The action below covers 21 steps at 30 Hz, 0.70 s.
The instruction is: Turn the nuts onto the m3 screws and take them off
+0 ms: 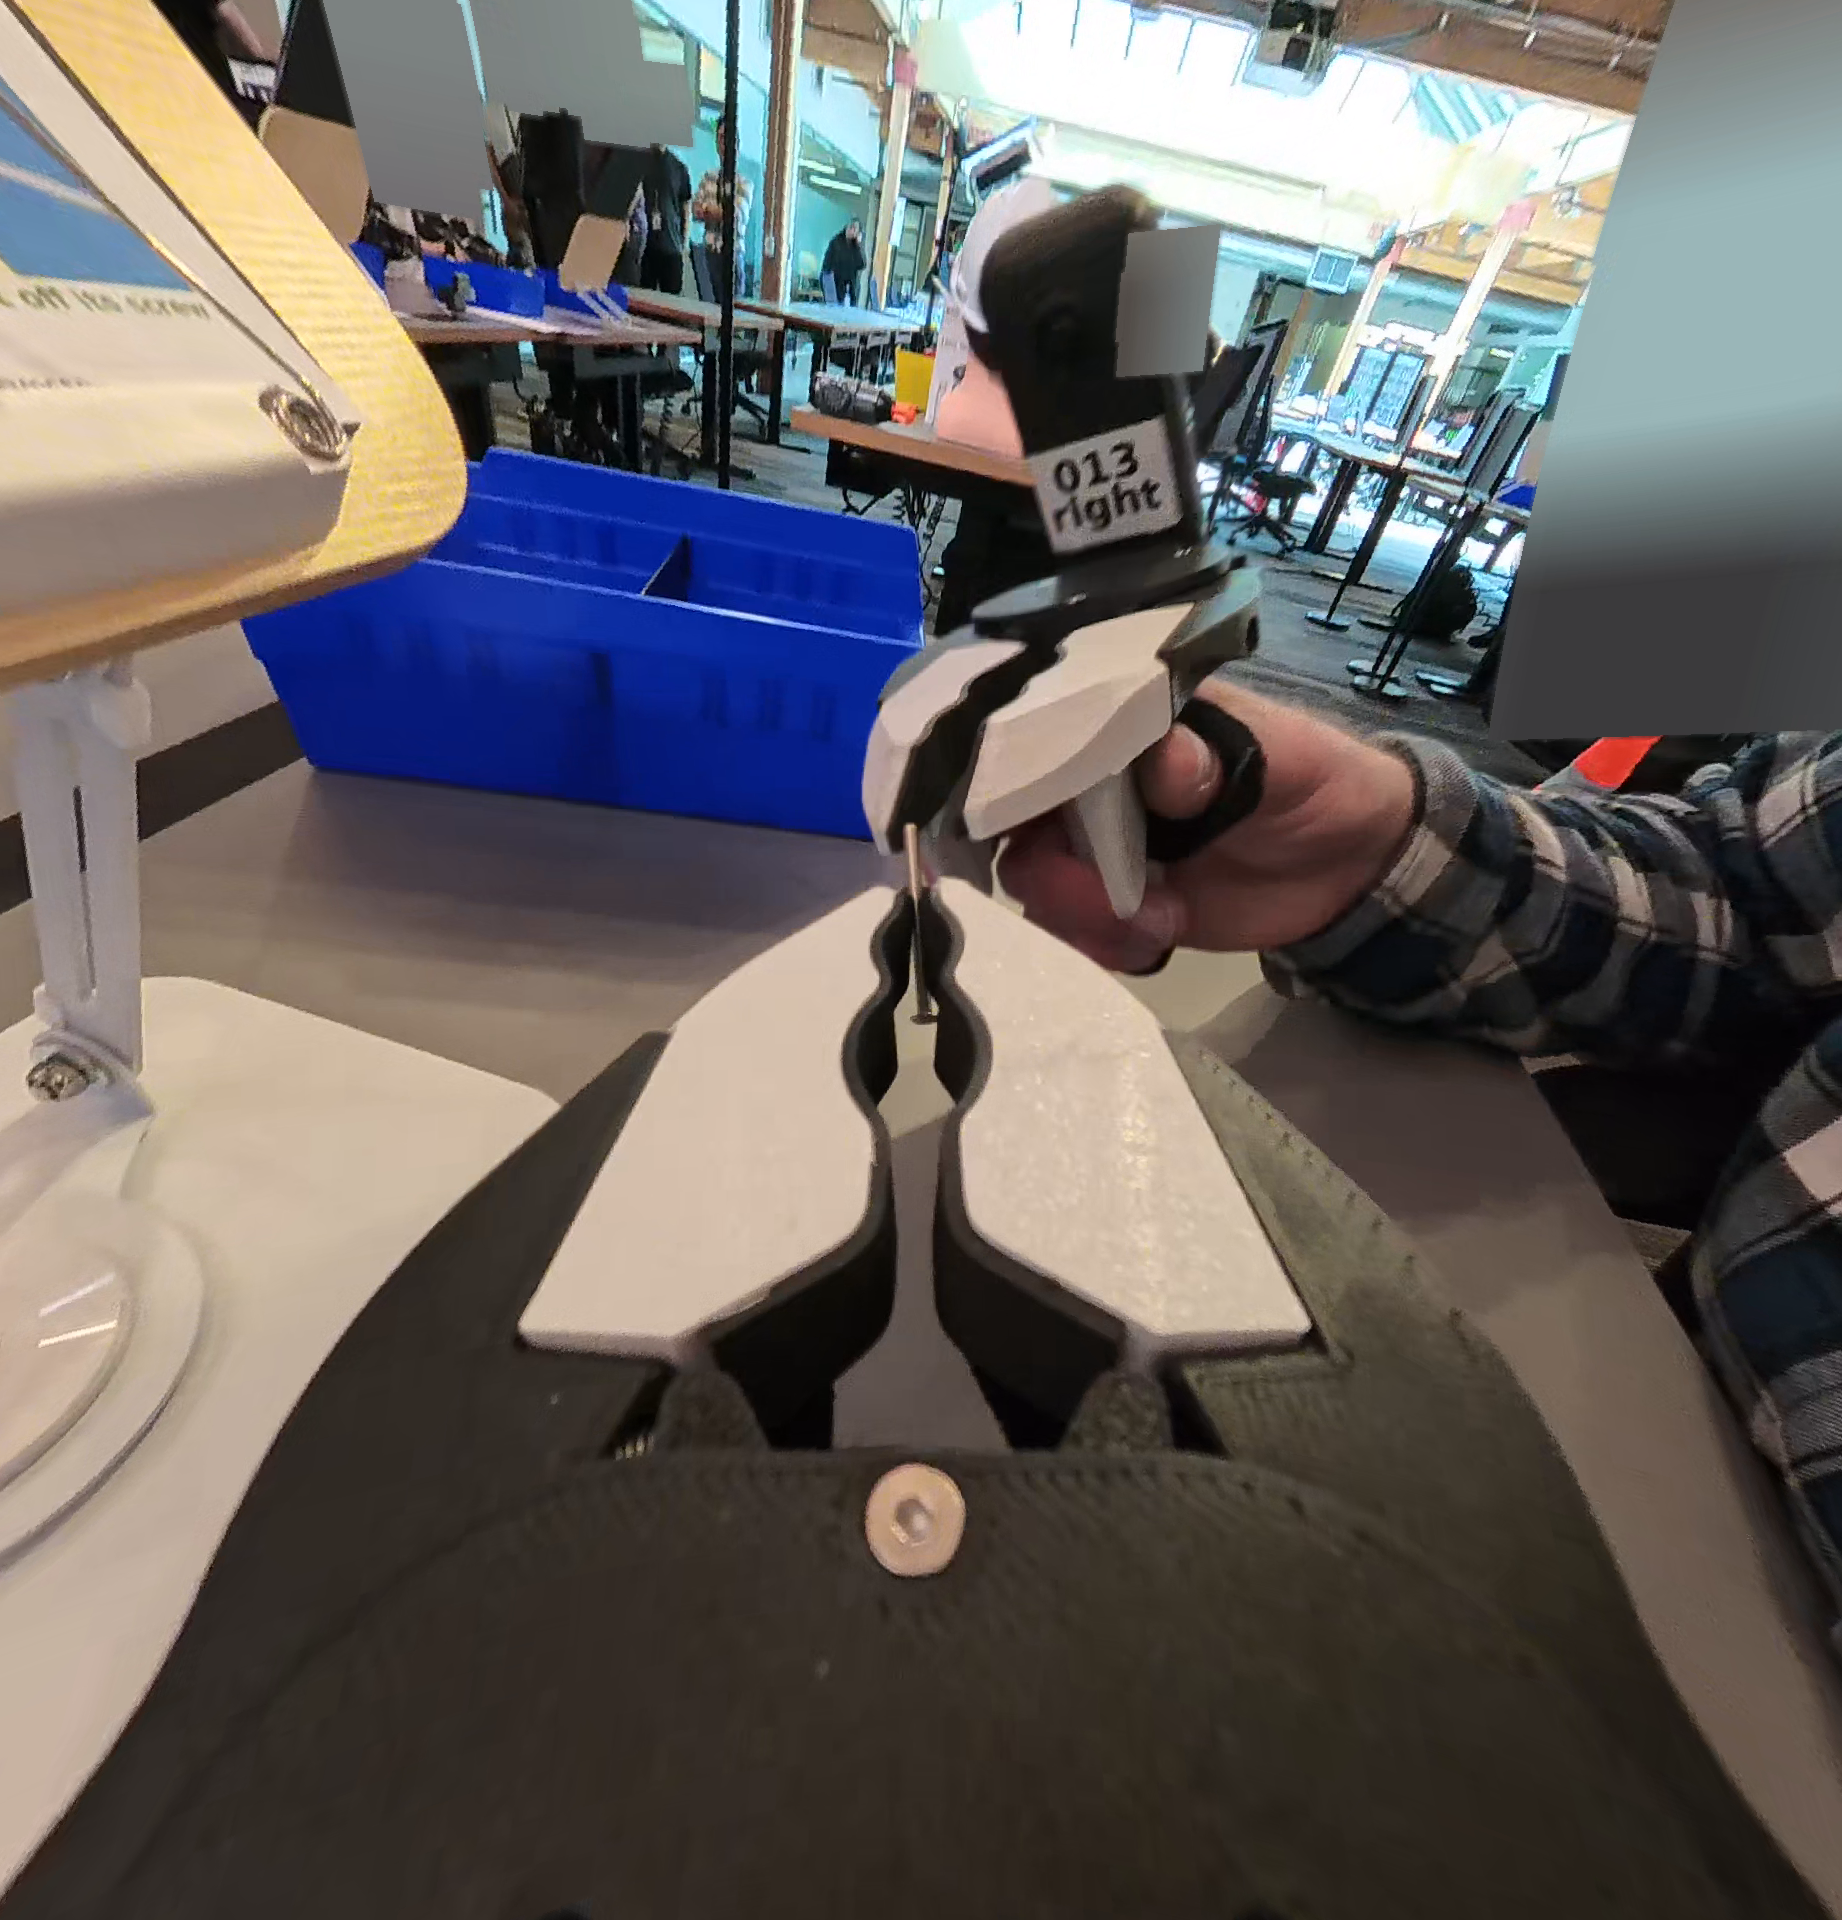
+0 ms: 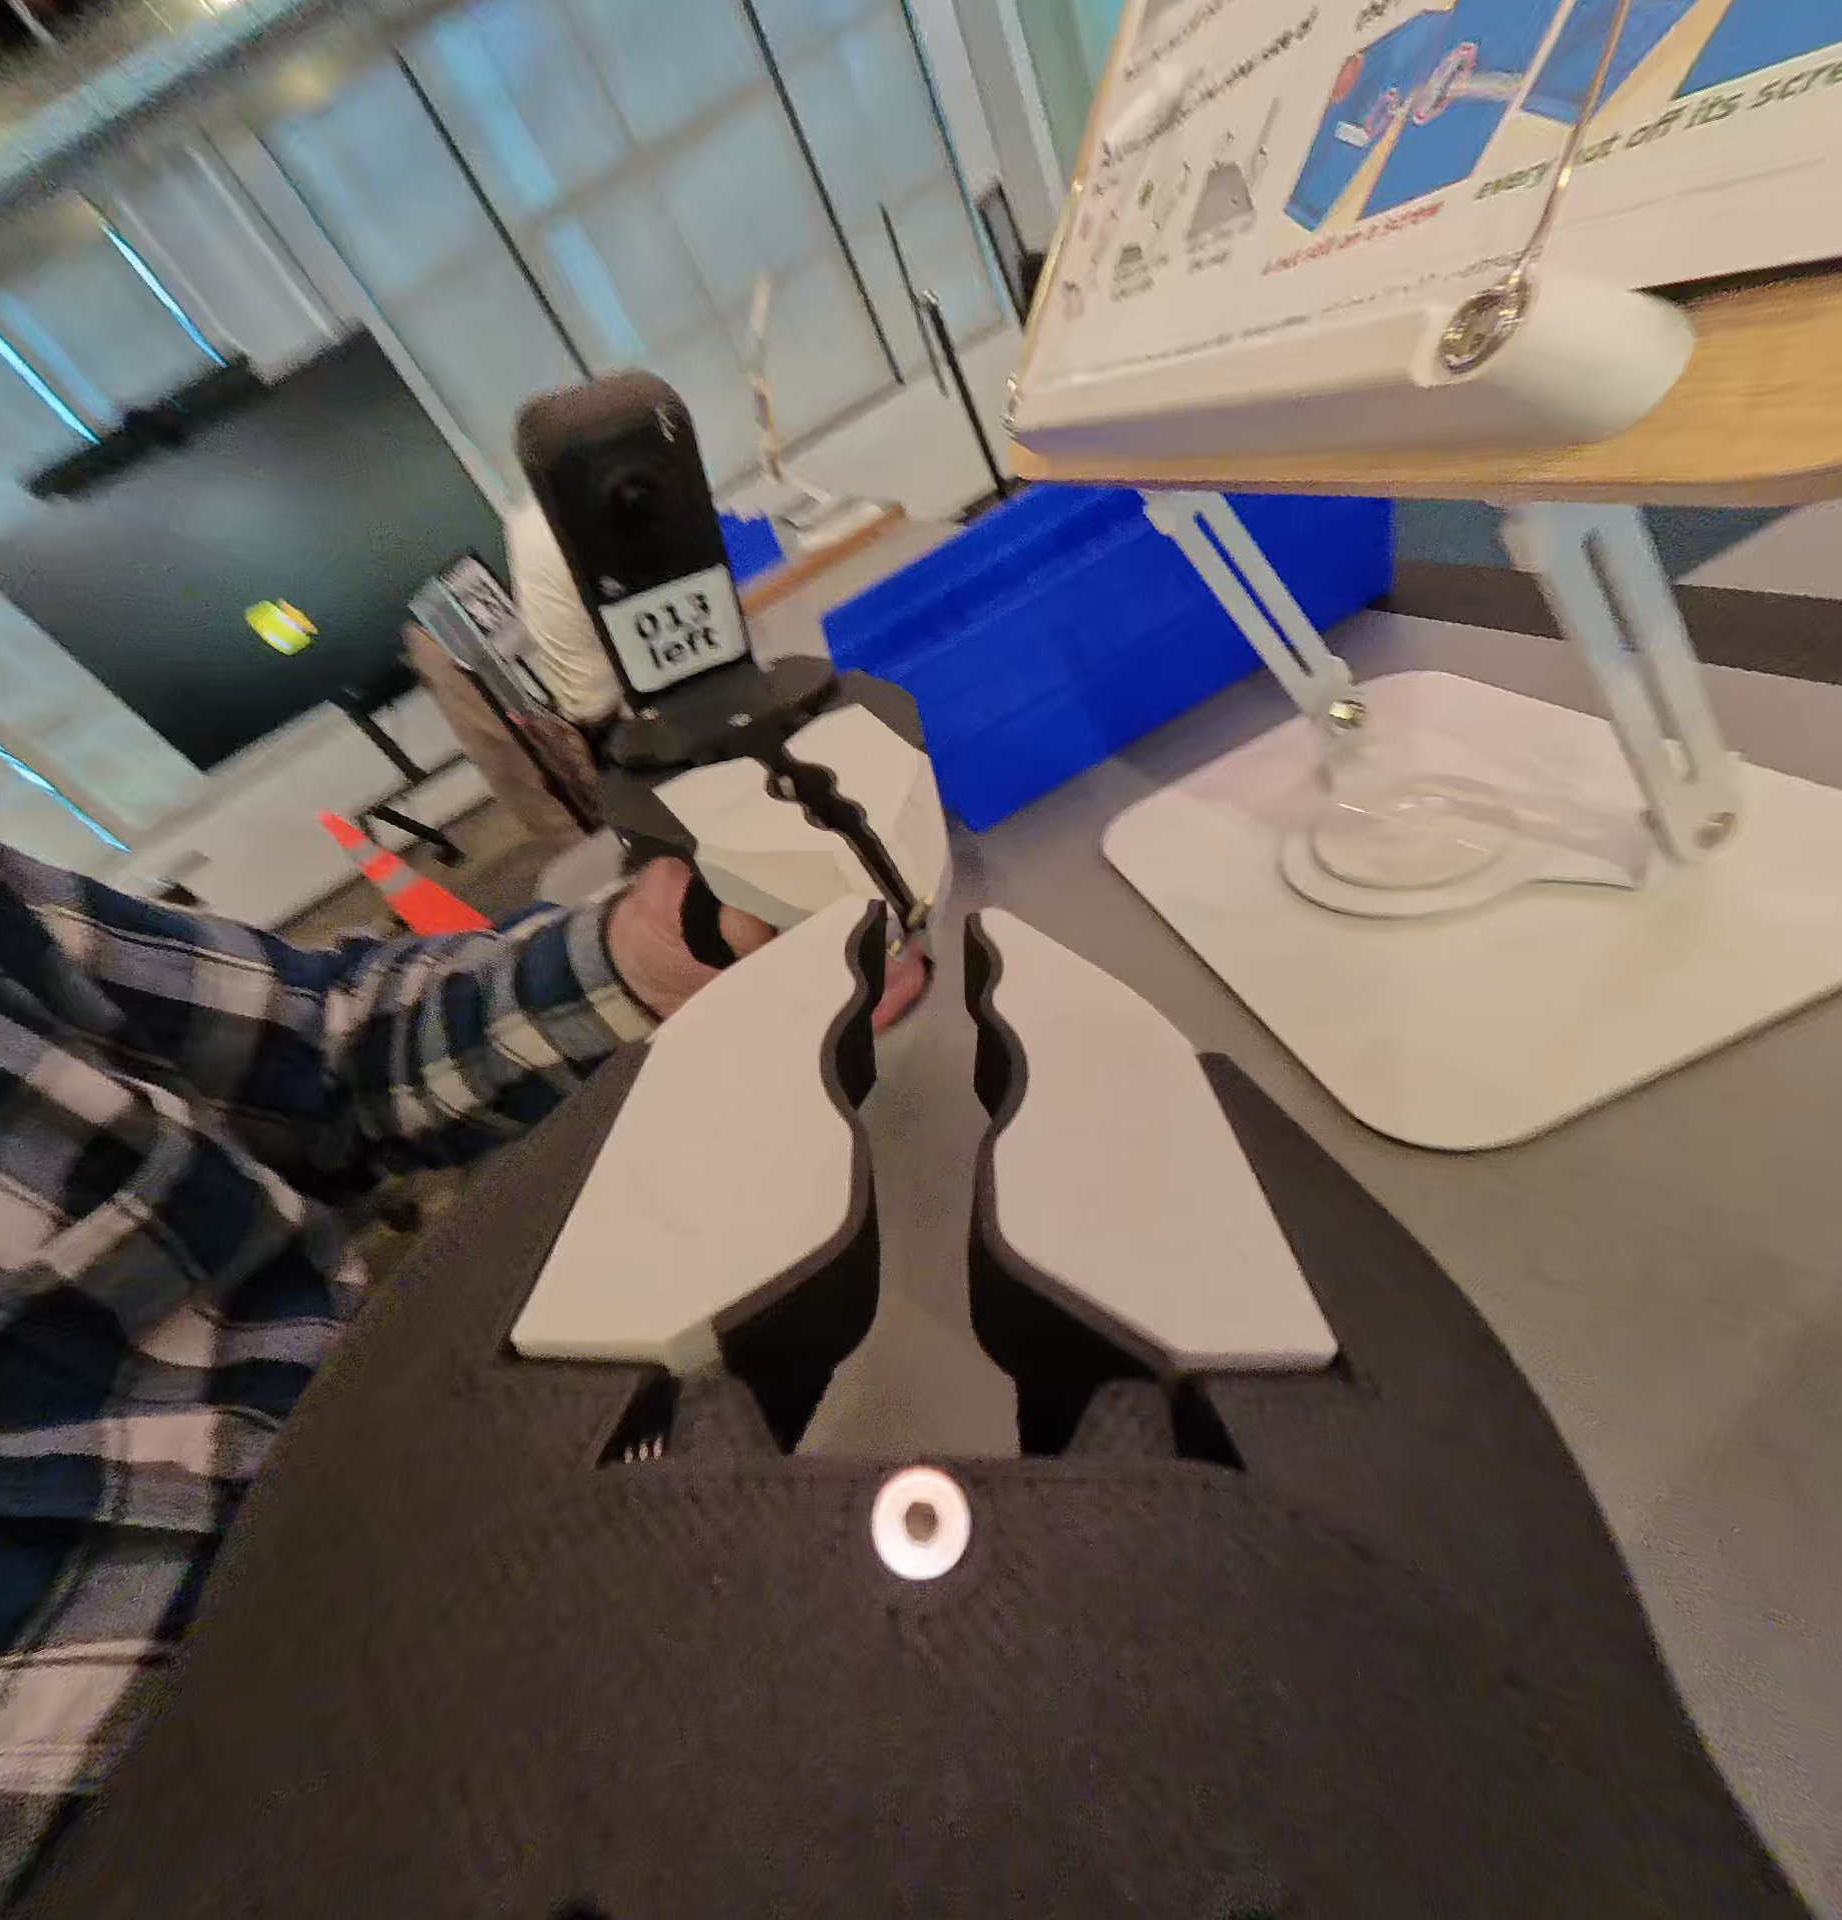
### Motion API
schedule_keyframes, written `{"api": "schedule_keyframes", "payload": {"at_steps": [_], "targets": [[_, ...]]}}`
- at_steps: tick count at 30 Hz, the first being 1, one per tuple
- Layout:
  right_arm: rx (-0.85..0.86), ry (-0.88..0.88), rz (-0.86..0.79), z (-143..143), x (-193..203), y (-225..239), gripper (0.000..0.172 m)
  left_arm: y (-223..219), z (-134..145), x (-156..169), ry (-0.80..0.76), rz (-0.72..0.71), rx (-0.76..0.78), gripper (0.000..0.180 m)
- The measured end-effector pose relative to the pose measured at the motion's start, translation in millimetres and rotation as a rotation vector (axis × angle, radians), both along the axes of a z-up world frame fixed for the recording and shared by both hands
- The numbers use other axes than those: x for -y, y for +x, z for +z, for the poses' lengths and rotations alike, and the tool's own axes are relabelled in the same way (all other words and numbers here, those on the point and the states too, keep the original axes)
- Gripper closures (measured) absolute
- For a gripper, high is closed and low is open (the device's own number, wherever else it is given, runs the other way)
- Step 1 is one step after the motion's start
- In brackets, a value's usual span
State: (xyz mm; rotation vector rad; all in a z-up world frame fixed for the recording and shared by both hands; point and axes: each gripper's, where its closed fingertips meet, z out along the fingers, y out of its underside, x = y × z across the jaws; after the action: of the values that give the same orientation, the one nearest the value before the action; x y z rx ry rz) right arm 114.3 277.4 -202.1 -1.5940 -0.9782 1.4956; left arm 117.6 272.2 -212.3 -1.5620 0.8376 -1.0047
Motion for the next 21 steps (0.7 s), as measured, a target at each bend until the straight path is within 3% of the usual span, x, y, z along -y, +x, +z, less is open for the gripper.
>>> {"api": "schedule_keyframes", "payload": {"at_steps": [9, 13, 15, 18, 21], "targets": [[-0.093, -0.072, 0.055, 6.0, 3.6, -5.9, 0.169, 2.8, 4.2, 3.3, 0.002, -0.022, 0.041, 0.179], [-0.054, 0.041, 0.010, 25.8, -1.6, 8.8, 0.169, 1.0, 11.2, 4.5, 0.012, -0.026, 0.073, 0.176], [-0.021, 0.132, -0.081, 51.8, -23.1, 33.2, 0.169, -3.4, 6.7, 2.5, 0.016, -0.009, 0.043, 0.174], [0.210, 0.333, -0.317, 76.0, -86.5, 86.7, 0.169, -6.9, 1.9, 1.5, 0.020, 0.002, 0.011, 0.180], [0.507, 0.395, -0.495, 65.0, -164.5, 141.4, 0.169, -6.4, -2.3, 1.8, 0.032, 0.013, -0.045, 0.180]]}}
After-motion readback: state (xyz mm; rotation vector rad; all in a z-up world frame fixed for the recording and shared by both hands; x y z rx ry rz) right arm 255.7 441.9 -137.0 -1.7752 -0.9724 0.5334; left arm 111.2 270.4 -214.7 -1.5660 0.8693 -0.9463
